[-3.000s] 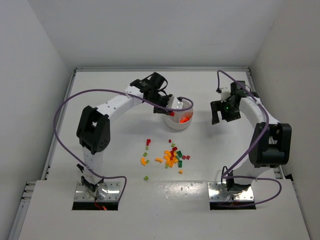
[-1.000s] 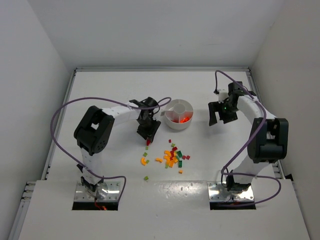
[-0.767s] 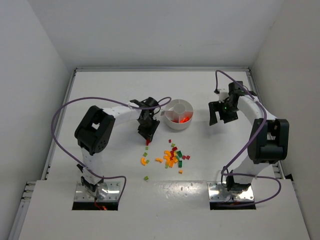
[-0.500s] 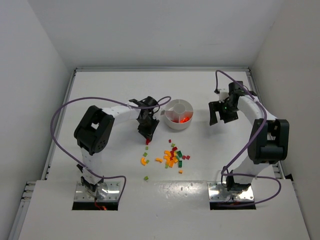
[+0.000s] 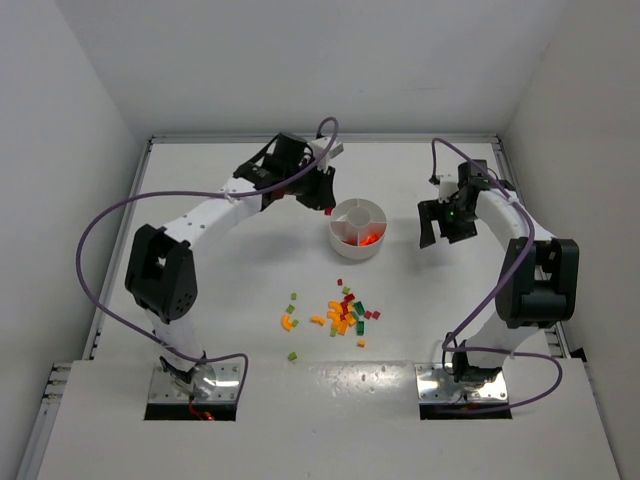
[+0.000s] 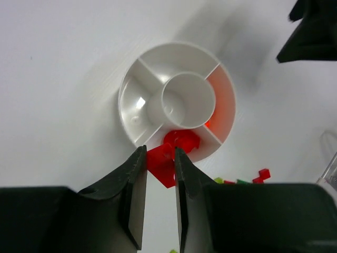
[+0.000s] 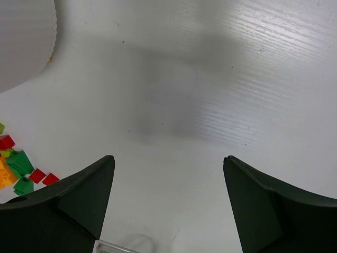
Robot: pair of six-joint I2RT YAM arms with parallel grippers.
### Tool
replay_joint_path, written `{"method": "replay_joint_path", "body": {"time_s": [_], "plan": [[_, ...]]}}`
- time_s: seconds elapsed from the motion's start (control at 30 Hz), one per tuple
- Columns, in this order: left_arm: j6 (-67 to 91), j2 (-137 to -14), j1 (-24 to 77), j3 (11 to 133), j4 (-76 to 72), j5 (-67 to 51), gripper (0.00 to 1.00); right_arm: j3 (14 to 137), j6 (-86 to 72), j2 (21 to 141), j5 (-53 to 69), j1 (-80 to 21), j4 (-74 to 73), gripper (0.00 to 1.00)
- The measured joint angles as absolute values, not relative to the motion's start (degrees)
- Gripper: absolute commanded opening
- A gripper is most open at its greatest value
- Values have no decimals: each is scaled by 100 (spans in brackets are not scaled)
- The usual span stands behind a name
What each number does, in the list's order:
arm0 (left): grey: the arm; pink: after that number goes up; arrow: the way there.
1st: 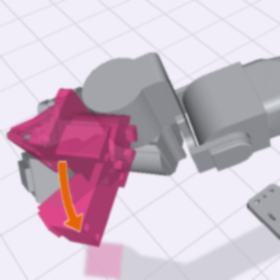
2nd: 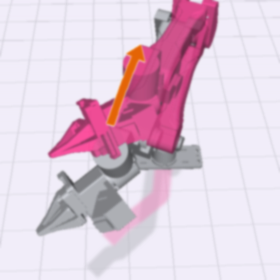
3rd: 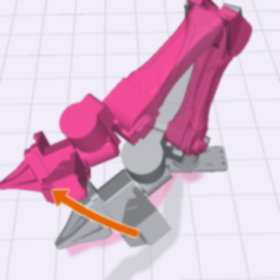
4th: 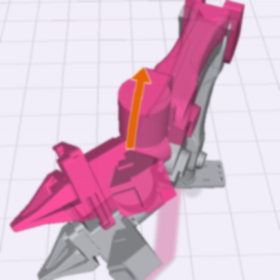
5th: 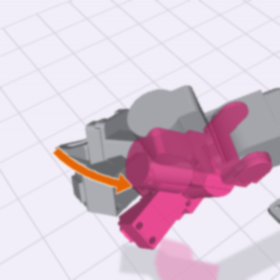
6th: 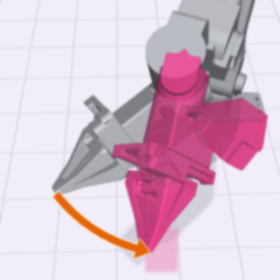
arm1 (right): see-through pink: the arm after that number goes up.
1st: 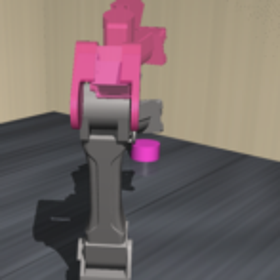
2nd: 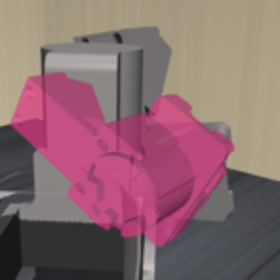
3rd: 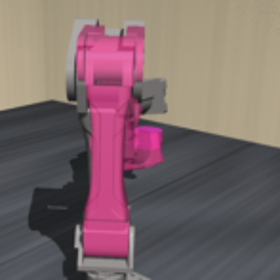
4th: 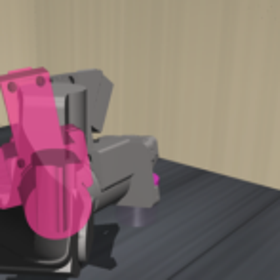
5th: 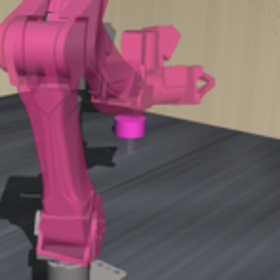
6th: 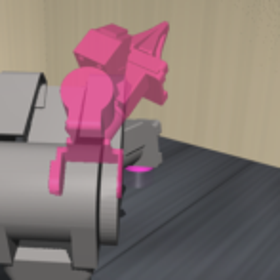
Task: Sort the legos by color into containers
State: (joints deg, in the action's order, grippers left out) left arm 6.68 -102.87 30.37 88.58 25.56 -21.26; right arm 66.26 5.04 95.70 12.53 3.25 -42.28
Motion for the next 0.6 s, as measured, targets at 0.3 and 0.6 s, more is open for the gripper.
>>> {"method": "replay_joint_path", "body": {"time_s": [0.3, 0.6], "plan": [[808, -10062, 3094, 8261, 1365, -2405, 18, 6648, 502, 9570, 1201, 325, -4230, 83], [1341, -10097, 3317, 8031, 766, -2414, 20, 6648, 495, 9570, 1199, 325, -4230, 83]]}}
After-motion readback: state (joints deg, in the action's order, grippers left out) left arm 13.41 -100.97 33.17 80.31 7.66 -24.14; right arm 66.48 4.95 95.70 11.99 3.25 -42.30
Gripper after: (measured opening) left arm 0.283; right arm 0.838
